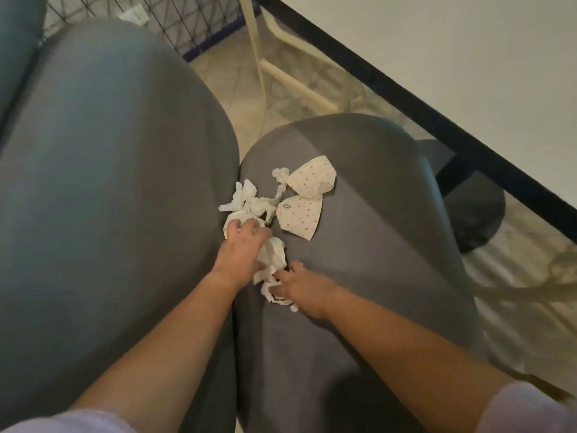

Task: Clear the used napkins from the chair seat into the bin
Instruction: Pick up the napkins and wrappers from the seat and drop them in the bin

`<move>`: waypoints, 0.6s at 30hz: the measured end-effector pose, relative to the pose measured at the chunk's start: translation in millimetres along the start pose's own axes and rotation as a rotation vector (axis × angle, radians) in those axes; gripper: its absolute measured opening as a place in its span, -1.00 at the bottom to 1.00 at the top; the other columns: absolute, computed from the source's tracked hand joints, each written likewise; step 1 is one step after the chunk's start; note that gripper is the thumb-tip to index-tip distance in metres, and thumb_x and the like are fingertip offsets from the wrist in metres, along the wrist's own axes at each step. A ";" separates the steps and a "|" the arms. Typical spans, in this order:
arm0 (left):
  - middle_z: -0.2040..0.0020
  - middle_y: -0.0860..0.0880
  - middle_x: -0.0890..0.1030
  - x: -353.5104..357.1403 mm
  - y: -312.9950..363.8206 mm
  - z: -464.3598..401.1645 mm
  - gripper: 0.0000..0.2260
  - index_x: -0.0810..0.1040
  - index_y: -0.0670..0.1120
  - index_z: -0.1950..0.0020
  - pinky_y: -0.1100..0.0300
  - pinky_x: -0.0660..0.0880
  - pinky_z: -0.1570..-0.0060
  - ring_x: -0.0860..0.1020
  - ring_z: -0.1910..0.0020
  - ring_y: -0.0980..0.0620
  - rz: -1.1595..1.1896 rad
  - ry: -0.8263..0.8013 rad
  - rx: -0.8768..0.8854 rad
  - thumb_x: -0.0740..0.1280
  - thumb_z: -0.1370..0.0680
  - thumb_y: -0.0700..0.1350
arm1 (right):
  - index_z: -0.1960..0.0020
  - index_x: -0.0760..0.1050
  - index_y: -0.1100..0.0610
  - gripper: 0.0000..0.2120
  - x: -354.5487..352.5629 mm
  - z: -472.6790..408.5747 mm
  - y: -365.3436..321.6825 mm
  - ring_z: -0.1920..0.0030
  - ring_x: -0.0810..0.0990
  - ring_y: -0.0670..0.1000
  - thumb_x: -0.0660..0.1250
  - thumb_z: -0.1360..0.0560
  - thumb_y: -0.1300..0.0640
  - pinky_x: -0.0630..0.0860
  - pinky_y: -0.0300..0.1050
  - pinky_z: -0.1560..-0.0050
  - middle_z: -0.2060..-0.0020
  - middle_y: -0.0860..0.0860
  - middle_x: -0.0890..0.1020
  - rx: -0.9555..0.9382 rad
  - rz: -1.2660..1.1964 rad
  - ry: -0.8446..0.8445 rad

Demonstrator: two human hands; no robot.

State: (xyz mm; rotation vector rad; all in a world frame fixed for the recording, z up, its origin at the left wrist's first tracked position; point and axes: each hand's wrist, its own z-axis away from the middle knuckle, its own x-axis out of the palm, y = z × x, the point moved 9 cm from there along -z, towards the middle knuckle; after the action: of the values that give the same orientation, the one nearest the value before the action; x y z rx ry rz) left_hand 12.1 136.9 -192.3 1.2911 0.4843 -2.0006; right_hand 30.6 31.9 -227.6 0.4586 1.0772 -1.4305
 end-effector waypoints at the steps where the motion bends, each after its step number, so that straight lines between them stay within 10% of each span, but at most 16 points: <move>1: -0.37 -0.06 0.27 -0.2 1.3 0.5 -0.46 0.35 -0.01 -0.31 -0.03 0.48 -0.12 0.13 -0.35 -0.20 0.009 0.009 0.002 0.47 -0.39 -0.14 | -0.41 0.27 0.01 -0.38 5.9 -0.4 -0.3 -0.30 0.26 0.21 0.39 -0.43 0.29 0.54 0.11 -0.06 -0.35 0.08 0.28 -0.004 0.002 -0.011; 6: -0.46 -0.13 0.08 1.0 -8.9 8.1 -0.57 0.42 -0.02 -0.16 -0.04 0.44 -0.19 0.14 -0.32 -0.23 0.071 0.048 -0.066 0.45 -0.38 -0.30 | -0.32 0.39 0.13 -0.57 17.1 12.9 0.6 -0.28 0.30 0.21 0.29 -0.47 0.36 0.49 0.09 -0.04 -0.25 0.11 0.35 0.056 -0.024 -0.022; 13: -0.32 -0.20 0.22 30.2 -2.0 19.4 -0.23 0.22 0.08 -0.37 -0.16 0.36 -0.28 0.27 -0.29 -0.30 -0.002 -0.162 -0.054 0.56 -0.28 -0.09 | -0.34 0.37 0.22 -0.64 27.6 35.8 3.8 -0.38 0.30 0.22 0.20 -0.55 0.29 0.39 0.04 -0.27 -0.36 0.20 0.32 0.169 -0.135 -0.090; 18: -0.32 -0.21 0.24 35.3 15.1 39.0 -0.43 0.31 0.06 -0.38 -0.08 0.43 -0.20 0.40 -0.19 -0.28 0.127 -0.132 0.005 0.21 -0.44 -0.36 | -0.33 0.42 0.21 -0.65 30.8 53.1 6.1 -0.36 0.31 0.21 0.16 -0.56 0.30 0.36 0.04 -0.33 -0.35 0.21 0.35 0.267 -0.353 -0.047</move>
State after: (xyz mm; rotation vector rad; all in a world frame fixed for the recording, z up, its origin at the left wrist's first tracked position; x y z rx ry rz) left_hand -11.1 89.3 -206.2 1.1540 0.3265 -1.9659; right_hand 47.0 -27.6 -228.4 0.4350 0.9640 -1.9020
